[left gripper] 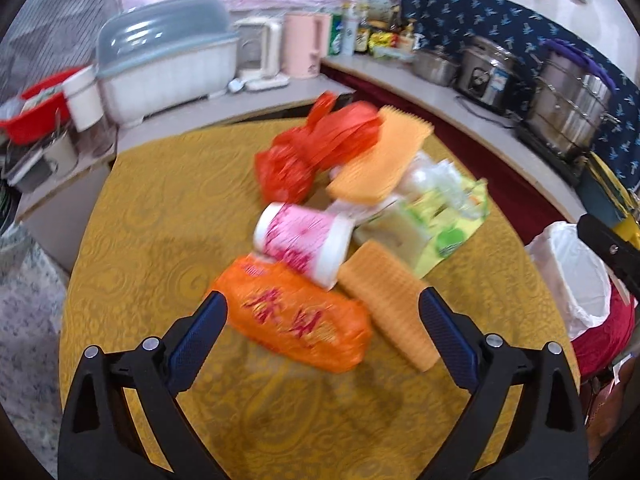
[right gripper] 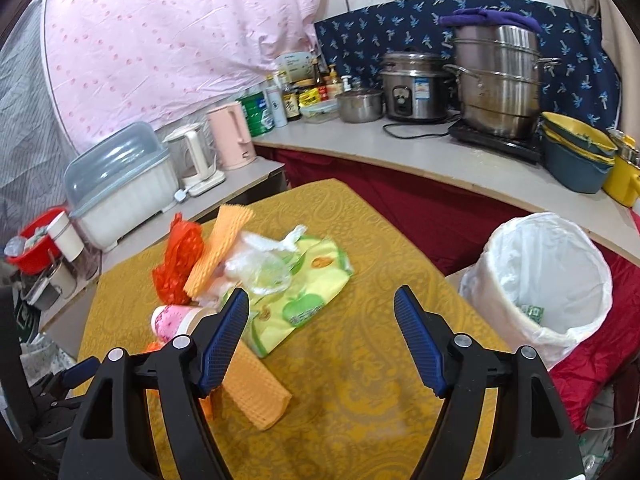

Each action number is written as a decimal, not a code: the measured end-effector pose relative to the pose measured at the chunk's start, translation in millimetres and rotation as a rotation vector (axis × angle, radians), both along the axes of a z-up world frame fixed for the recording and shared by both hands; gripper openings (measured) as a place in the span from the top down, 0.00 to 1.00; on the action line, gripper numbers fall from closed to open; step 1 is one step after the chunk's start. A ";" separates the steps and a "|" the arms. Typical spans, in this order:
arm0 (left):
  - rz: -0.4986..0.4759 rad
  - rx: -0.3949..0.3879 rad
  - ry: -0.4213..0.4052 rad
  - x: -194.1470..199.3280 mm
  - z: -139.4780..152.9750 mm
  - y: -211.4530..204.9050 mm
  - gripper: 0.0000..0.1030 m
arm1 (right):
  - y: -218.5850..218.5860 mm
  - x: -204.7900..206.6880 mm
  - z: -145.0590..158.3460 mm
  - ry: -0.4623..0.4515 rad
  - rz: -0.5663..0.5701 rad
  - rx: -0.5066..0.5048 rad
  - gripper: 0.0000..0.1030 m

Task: Collect trash
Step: 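Move both tools back from the bin toward the trash pile, then grasp the orange plastic bag with the left tool while the right tool grasps the orange foam net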

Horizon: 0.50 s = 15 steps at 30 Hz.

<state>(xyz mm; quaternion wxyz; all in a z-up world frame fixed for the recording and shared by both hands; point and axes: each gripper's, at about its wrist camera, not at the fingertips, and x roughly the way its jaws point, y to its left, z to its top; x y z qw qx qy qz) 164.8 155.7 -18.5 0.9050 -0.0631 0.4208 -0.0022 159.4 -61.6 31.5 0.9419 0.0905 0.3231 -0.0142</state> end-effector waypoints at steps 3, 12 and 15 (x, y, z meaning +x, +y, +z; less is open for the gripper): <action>0.042 -0.025 0.051 -4.1 -18.7 16.8 0.11 | 13.1 2.5 -18.5 0.041 0.030 -0.001 0.30; 0.089 -0.090 0.112 -5.8 -43.8 40.4 0.11 | 45.2 16.9 -82.1 0.174 0.108 0.005 0.30; 0.104 -0.121 0.131 -2.5 -52.0 45.0 0.11 | 50.7 23.6 -99.1 0.209 0.120 0.006 0.30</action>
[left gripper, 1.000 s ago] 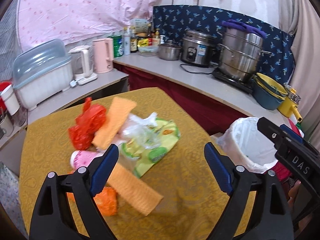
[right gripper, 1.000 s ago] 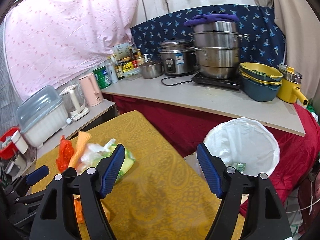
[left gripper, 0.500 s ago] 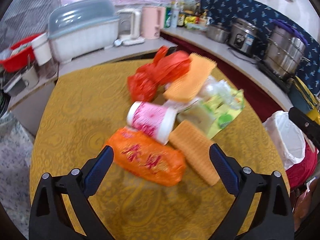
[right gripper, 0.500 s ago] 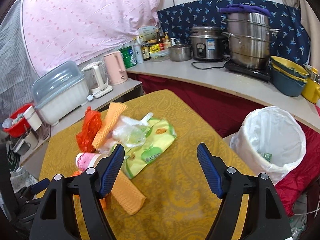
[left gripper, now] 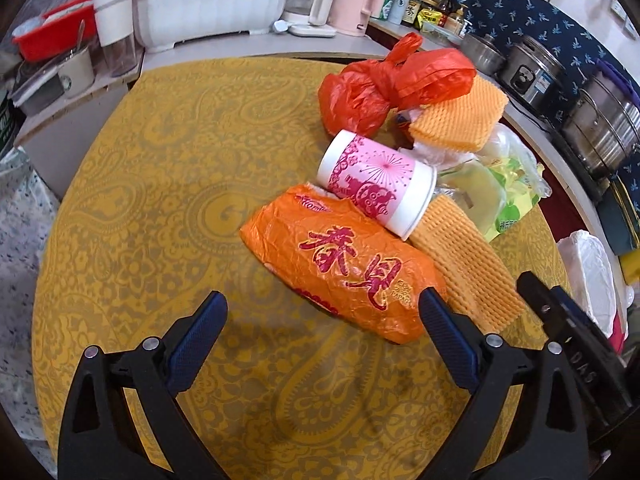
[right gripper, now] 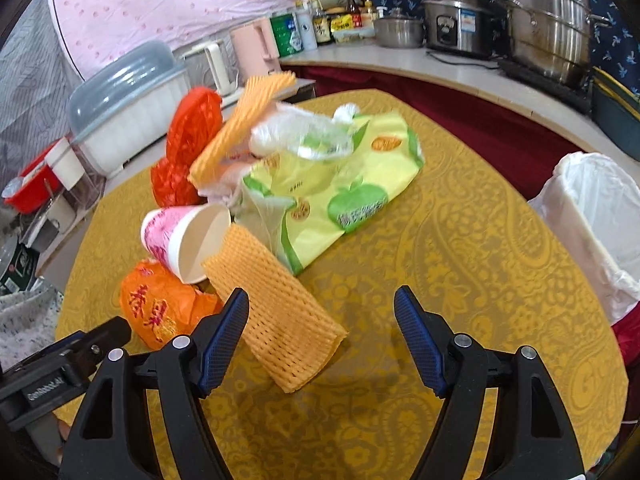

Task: Collect trash
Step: 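Grasp the orange plastic bag with the left tool while the right tool grasps the orange foam net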

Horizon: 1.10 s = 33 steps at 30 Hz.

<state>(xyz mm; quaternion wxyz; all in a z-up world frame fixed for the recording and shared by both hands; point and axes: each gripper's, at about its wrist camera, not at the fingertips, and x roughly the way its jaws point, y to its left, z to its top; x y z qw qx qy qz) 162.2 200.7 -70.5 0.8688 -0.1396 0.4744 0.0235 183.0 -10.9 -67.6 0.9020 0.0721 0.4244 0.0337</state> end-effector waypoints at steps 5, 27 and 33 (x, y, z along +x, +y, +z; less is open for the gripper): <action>0.035 -0.055 0.040 9.3 -15.3 6.5 0.11 | 5.6 10.1 -17.2 0.037 0.011 0.004 0.30; 0.010 -0.244 0.054 33.0 -31.5 -12.2 0.41 | 40.0 2.7 -35.9 0.084 0.131 0.051 0.90; -0.009 -0.241 0.037 26.8 -24.0 -8.5 0.73 | 39.1 -3.9 -33.3 0.079 0.128 0.061 0.90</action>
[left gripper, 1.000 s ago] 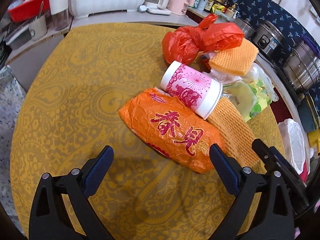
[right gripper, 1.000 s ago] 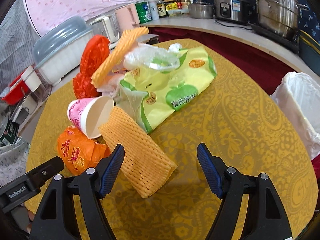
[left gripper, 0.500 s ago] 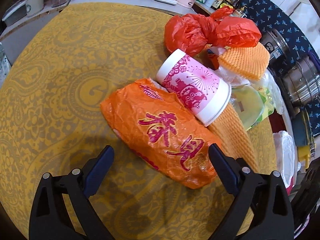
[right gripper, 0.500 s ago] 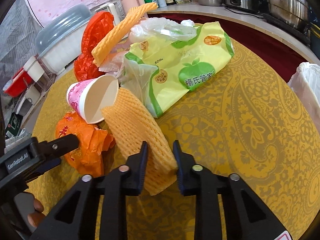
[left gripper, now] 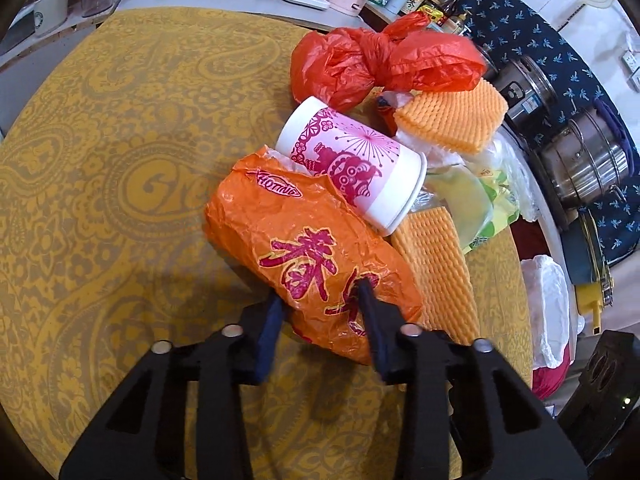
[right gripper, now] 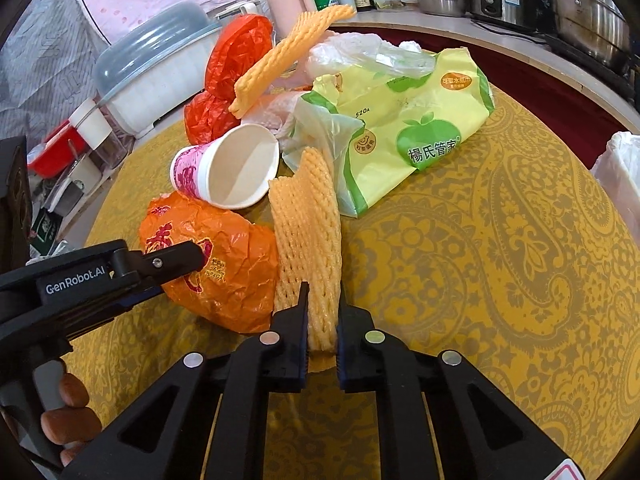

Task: Collect trash
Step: 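Grasp the orange plastic bag with the left tool while the right tool grasps the orange foam net, then carry the orange bag and foam net over the bin and open both tools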

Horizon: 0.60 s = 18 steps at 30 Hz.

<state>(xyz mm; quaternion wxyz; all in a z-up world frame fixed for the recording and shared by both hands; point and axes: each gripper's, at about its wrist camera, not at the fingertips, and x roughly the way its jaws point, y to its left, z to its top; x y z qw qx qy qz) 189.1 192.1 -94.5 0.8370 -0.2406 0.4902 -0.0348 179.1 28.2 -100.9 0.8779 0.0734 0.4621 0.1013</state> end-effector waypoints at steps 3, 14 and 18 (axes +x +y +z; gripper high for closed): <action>-0.020 0.003 -0.020 -5.5 8.1 -2.9 0.83 | -6.6 -5.1 4.0 -0.007 -0.004 0.003 0.90; -0.081 0.047 -0.100 -35.1 49.0 -18.5 0.88 | -33.6 -31.4 34.3 -0.080 -0.034 0.002 0.90; -0.104 0.062 -0.140 -45.5 67.5 -27.0 0.88 | -43.9 -38.5 52.1 -0.122 -0.058 0.009 0.90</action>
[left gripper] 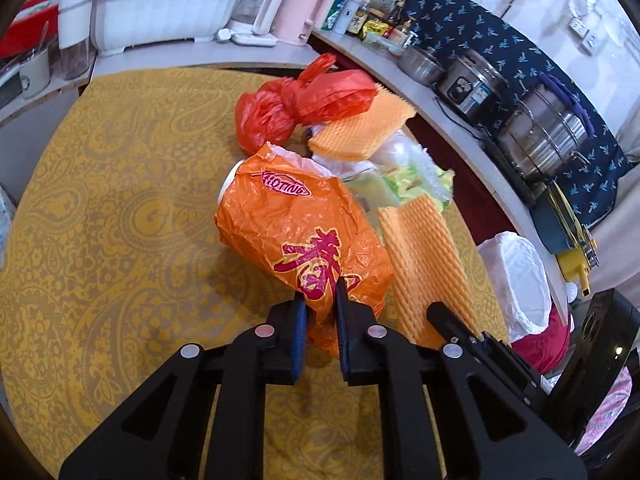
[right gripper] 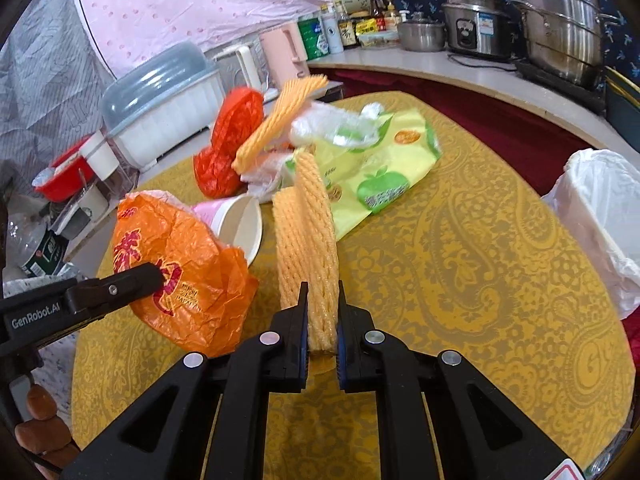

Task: Collect trash
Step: 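Carry the orange bag and foam net over the bin and open both tools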

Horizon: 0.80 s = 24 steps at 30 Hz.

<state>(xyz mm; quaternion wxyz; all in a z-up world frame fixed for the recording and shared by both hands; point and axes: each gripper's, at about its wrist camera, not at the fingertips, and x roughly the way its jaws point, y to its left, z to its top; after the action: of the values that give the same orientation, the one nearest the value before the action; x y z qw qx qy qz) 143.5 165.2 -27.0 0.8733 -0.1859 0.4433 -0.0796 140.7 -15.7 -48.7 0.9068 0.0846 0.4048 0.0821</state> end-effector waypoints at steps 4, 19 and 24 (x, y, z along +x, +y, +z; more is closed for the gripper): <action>-0.028 0.032 -0.060 -8.2 22.4 -13.0 0.88 | -15.7 -8.1 21.1 -0.052 -0.033 0.010 0.90; -0.190 0.033 -0.240 -11.7 98.0 -89.6 0.88 | -95.7 -36.1 96.8 -0.238 -0.218 0.001 0.90; -0.272 0.046 -0.289 -7.6 117.0 -135.4 0.88 | -133.6 -42.4 111.7 -0.275 -0.295 0.000 0.90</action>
<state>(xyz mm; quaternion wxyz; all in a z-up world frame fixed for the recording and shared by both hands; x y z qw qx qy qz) 136.0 29.8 90.0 0.9129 -0.0910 0.3362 -0.2126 98.3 -149.3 62.9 0.9557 0.1311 0.2603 -0.0406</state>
